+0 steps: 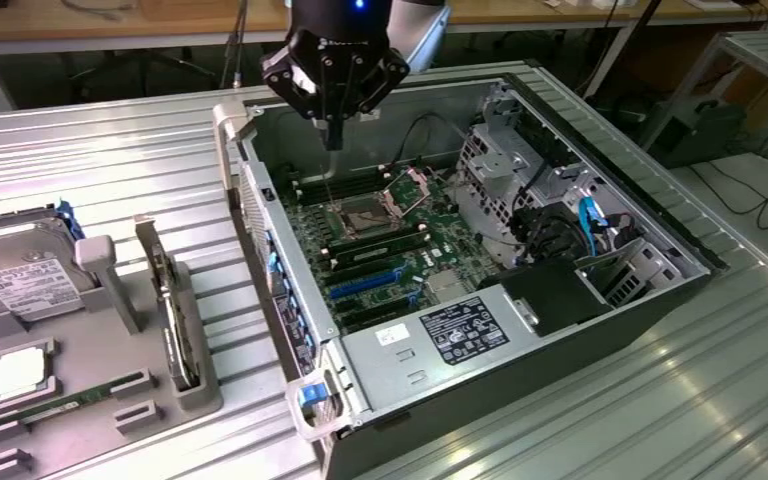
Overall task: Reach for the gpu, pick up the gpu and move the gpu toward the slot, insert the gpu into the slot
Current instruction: 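Reach for the gpu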
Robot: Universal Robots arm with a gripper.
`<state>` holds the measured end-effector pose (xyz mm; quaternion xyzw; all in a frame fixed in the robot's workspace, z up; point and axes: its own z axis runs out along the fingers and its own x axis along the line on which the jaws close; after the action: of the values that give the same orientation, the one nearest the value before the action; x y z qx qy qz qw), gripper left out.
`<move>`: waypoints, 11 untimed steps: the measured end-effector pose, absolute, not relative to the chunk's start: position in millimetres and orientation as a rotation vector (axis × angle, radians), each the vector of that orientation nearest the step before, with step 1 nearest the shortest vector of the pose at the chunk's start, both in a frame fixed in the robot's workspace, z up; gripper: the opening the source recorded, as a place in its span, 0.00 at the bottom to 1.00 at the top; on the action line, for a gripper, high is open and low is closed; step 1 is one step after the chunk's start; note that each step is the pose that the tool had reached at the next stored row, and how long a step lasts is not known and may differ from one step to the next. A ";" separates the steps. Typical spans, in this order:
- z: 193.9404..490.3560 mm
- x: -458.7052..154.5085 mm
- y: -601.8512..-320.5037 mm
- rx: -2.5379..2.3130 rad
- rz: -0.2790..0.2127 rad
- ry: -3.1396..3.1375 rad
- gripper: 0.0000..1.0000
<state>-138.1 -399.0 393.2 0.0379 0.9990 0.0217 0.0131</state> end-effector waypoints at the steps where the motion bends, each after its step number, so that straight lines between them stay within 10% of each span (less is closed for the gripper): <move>1: 393.2 -139.2 -399.0 0.118 0.068 3.113 0.11; 11: 393.2 -150.7 -399.0 0.118 0.068 3.112 0.11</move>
<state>-150.7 -399.0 393.2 0.0379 0.9990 0.0217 0.0131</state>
